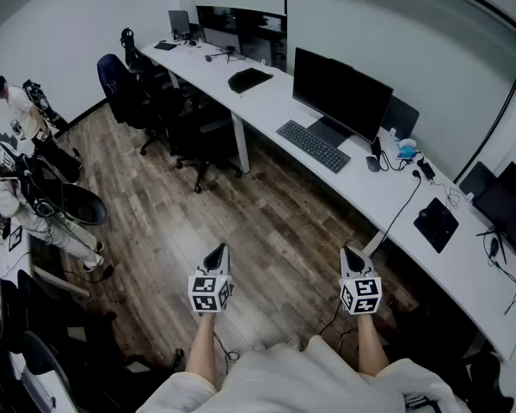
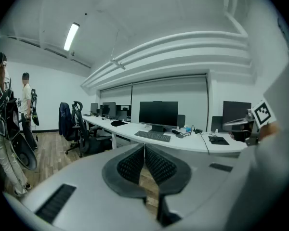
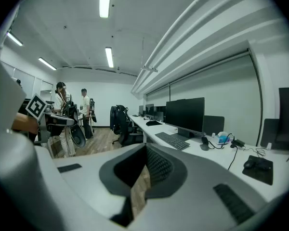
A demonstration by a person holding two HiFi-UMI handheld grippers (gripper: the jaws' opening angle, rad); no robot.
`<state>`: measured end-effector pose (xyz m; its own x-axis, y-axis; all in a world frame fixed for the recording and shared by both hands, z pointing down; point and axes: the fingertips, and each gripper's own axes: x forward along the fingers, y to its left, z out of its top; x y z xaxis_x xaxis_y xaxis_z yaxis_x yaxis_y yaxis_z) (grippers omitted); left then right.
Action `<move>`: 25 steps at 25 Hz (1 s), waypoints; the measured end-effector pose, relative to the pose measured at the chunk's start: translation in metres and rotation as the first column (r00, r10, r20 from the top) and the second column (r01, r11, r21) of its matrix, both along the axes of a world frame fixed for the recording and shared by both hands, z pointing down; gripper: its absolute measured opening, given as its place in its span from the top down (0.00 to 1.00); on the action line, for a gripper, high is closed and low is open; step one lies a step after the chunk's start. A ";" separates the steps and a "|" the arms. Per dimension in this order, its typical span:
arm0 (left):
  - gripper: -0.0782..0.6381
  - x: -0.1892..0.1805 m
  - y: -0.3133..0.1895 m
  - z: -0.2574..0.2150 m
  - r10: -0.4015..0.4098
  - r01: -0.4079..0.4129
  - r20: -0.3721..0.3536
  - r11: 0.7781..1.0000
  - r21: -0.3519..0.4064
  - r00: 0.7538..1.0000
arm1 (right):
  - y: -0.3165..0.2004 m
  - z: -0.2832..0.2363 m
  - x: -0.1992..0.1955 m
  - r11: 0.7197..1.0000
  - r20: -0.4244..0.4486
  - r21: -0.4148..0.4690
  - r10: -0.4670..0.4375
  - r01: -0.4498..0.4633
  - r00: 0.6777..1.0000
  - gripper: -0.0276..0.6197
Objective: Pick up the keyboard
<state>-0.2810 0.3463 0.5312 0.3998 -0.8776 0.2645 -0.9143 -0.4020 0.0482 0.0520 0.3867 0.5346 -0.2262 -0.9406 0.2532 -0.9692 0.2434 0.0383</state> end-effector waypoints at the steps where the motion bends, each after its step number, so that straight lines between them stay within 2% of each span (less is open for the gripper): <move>1: 0.87 0.000 0.001 0.000 0.001 -0.001 0.003 1.000 0.001 1.000 | 0.001 0.000 -0.001 1.000 0.000 0.000 -0.001 0.001 1.000 0.96; 15: 0.87 -0.003 0.014 0.008 -0.008 0.008 0.014 1.000 0.000 1.000 | 0.007 0.008 -0.007 1.000 0.001 0.006 -0.002 0.002 1.000 0.96; 20: 0.87 -0.003 0.017 0.004 0.004 -0.003 -0.038 1.000 0.017 0.999 | 0.007 0.006 -0.008 1.000 0.019 0.025 -0.019 0.019 1.000 0.96; 21: 0.84 -0.001 0.017 0.004 0.013 -0.013 -0.042 1.000 0.016 0.999 | 0.007 0.005 -0.009 0.999 0.031 0.028 -0.036 0.035 0.999 0.95; 22: 0.70 0.001 0.017 0.005 0.027 -0.027 -0.039 1.000 0.013 0.999 | 0.006 0.005 -0.010 0.998 0.043 0.030 -0.055 0.053 0.998 0.84; 23: 0.61 0.003 0.017 0.006 0.040 -0.040 -0.036 0.999 0.010 0.999 | 0.006 0.006 -0.011 0.997 0.053 0.031 -0.069 0.068 0.996 0.60; 24: 0.54 0.005 0.018 0.007 0.048 -0.047 -0.035 0.999 0.010 0.998 | 0.005 0.006 -0.011 0.997 0.054 0.033 -0.075 0.073 0.996 0.41; 25: 0.51 0.005 0.018 0.007 0.049 -0.049 -0.038 0.999 0.012 0.998 | 0.004 0.006 -0.010 0.997 0.046 0.036 -0.072 0.071 0.996 0.34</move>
